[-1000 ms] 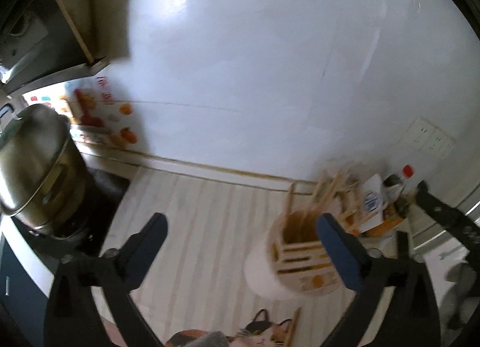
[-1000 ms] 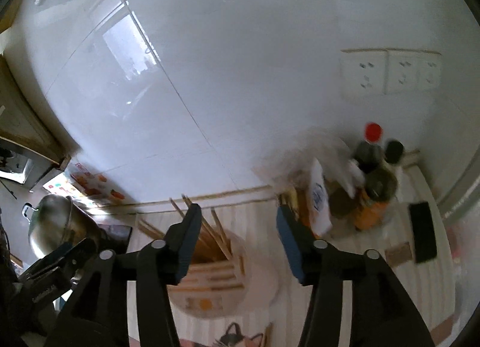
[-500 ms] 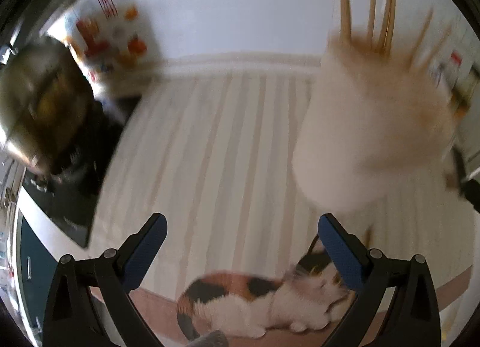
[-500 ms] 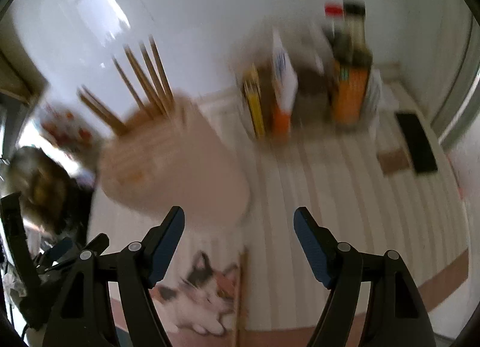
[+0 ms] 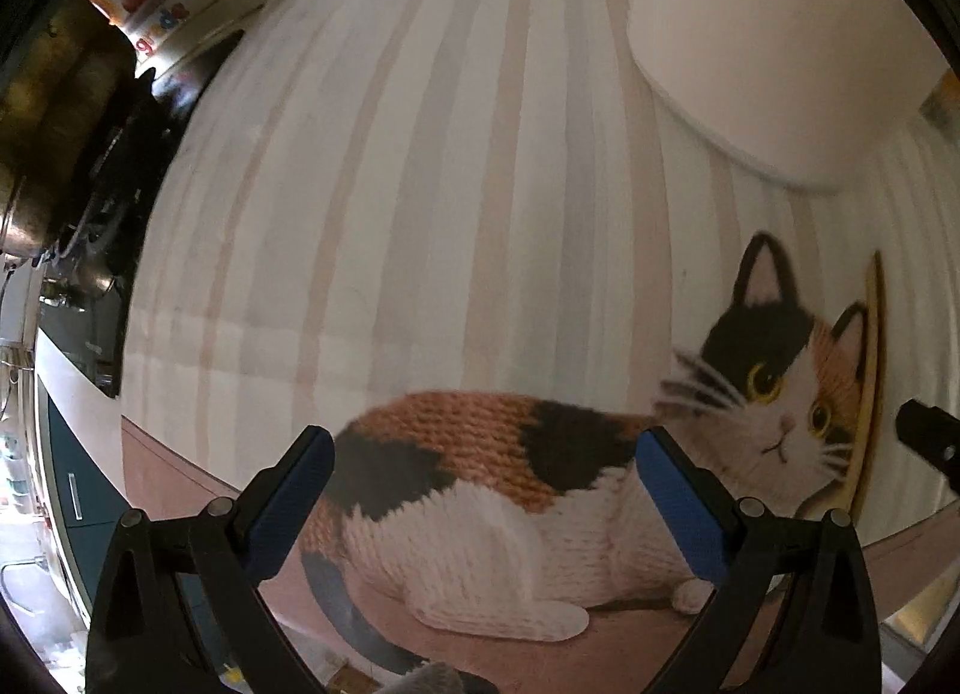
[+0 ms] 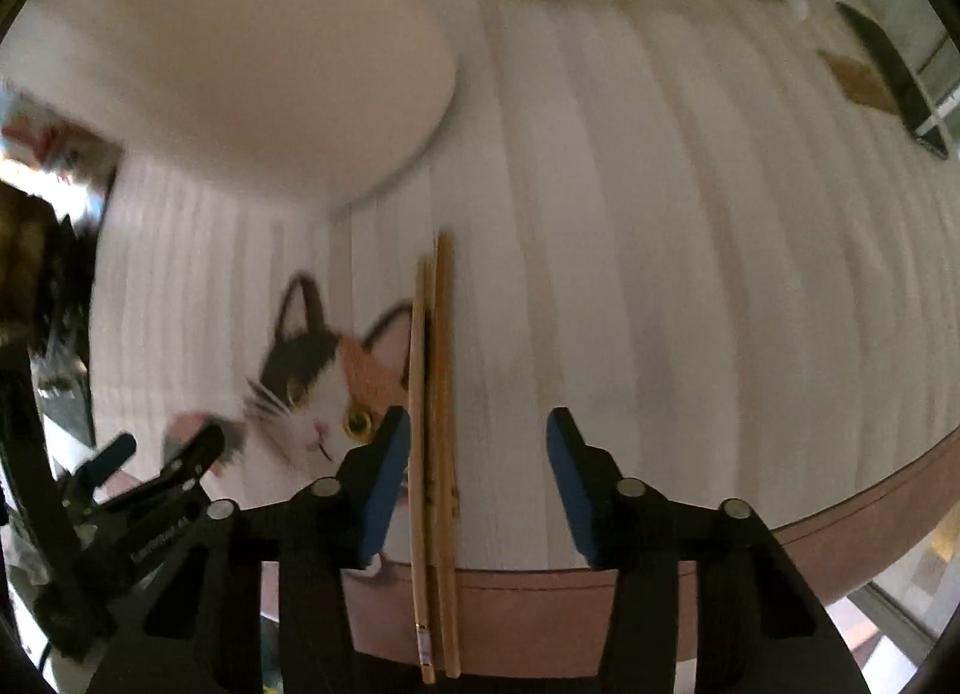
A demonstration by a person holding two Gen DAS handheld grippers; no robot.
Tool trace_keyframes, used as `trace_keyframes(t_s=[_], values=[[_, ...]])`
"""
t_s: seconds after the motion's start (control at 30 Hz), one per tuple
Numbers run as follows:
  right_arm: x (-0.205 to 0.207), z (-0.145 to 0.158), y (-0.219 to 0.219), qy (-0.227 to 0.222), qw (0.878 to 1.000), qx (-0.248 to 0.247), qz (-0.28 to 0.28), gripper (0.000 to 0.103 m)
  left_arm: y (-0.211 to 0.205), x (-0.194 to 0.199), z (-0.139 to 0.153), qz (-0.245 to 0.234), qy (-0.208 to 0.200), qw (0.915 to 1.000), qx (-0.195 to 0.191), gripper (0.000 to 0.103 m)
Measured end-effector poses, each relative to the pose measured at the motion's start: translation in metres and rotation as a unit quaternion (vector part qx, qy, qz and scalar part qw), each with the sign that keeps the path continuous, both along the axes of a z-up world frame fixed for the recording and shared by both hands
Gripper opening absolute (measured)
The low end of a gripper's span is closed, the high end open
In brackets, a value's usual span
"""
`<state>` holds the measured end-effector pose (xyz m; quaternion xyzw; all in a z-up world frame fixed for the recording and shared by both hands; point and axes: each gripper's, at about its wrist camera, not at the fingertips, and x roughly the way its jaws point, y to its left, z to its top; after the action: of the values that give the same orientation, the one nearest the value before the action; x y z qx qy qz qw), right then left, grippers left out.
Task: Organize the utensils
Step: 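Return both tools to the mat and grasp one chopstick each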
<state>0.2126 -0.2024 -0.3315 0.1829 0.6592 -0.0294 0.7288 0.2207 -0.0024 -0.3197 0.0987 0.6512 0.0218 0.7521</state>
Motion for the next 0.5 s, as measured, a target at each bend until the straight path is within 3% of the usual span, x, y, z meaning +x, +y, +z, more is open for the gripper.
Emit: trace_keyframes(t_s=[0.2, 0.27, 0.33, 0.5], values=[[-0.005, -0.014, 0.016, 0.011, 0.999, -0.035, 0.037, 0.027, -0.007, -0.005, -0.009, -0.004, 0.004, 1.0, 0.001, 0.103], [-0.006, -0.014, 0.02, 0.008, 0.997, -0.052, 0.051, 0.024, -0.007, -0.004, -0.009, -0.003, 0.004, 1.0, -0.001, 0.103], [-0.007, -0.013, 0.024, 0.008, 0.996, -0.071, 0.062, 0.009, -0.004, -0.004, -0.011, -0.001, 0.003, 1.0, -0.004, 0.103], [-0.012, -0.016, 0.02, 0.012, 0.994, -0.084, 0.062, 0.008, 0.002, -0.002, -0.014, 0.004, 0.004, 0.9999, -0.016, 0.103]])
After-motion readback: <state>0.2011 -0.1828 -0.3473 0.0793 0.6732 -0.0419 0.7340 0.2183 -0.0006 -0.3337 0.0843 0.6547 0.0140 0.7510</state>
